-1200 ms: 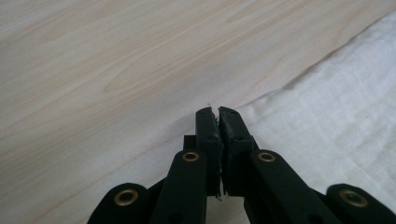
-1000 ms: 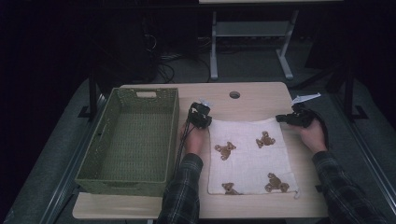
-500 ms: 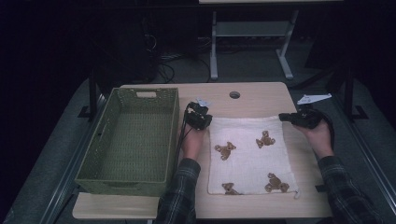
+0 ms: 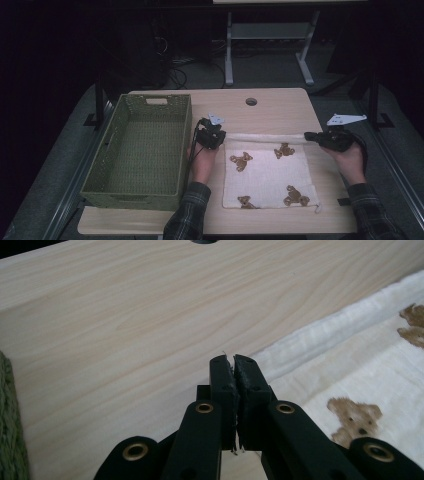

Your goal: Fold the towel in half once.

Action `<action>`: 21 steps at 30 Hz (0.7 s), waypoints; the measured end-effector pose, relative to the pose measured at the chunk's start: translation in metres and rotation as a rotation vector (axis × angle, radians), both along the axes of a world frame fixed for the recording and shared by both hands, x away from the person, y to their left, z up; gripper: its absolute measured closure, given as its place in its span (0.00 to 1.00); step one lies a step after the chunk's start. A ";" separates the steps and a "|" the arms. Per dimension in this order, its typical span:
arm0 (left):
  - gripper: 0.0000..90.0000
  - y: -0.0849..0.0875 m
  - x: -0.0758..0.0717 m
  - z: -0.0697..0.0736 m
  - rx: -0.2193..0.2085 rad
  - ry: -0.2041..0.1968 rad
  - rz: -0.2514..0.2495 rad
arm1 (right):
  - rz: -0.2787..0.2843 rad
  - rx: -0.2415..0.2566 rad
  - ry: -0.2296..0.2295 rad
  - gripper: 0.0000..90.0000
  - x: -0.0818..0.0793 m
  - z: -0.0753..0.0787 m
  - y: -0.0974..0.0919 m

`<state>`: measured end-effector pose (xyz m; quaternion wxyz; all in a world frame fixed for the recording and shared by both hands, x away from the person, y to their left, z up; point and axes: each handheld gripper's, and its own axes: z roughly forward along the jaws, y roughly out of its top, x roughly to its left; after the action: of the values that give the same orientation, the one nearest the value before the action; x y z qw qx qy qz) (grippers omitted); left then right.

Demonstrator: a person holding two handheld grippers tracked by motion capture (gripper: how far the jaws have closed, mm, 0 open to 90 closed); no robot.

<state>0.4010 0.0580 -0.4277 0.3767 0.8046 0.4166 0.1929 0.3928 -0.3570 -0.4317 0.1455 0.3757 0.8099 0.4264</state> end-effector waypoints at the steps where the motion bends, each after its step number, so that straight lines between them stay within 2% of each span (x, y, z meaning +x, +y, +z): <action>1: 0.97 0.000 -0.003 -0.001 0.002 0.001 -0.001 | -0.001 -0.005 0.003 0.99 -0.003 0.000 0.000; 3: 0.97 0.001 -0.008 -0.002 0.006 -0.001 -0.003 | 0.001 -0.006 0.004 0.99 -0.010 0.000 -0.001; 11: 0.97 0.005 -0.029 -0.003 -0.018 0.002 -0.018 | 0.019 0.017 -0.008 0.99 -0.038 0.001 -0.004; 21: 0.97 0.007 -0.058 -0.003 -0.036 -0.007 -0.023 | 0.032 0.009 0.008 0.99 -0.065 -0.004 -0.006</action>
<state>0.3426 0.0647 -0.4302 0.3949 0.8017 0.4093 0.1838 0.3281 -0.3627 -0.4358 0.1338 0.3652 0.8144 0.4306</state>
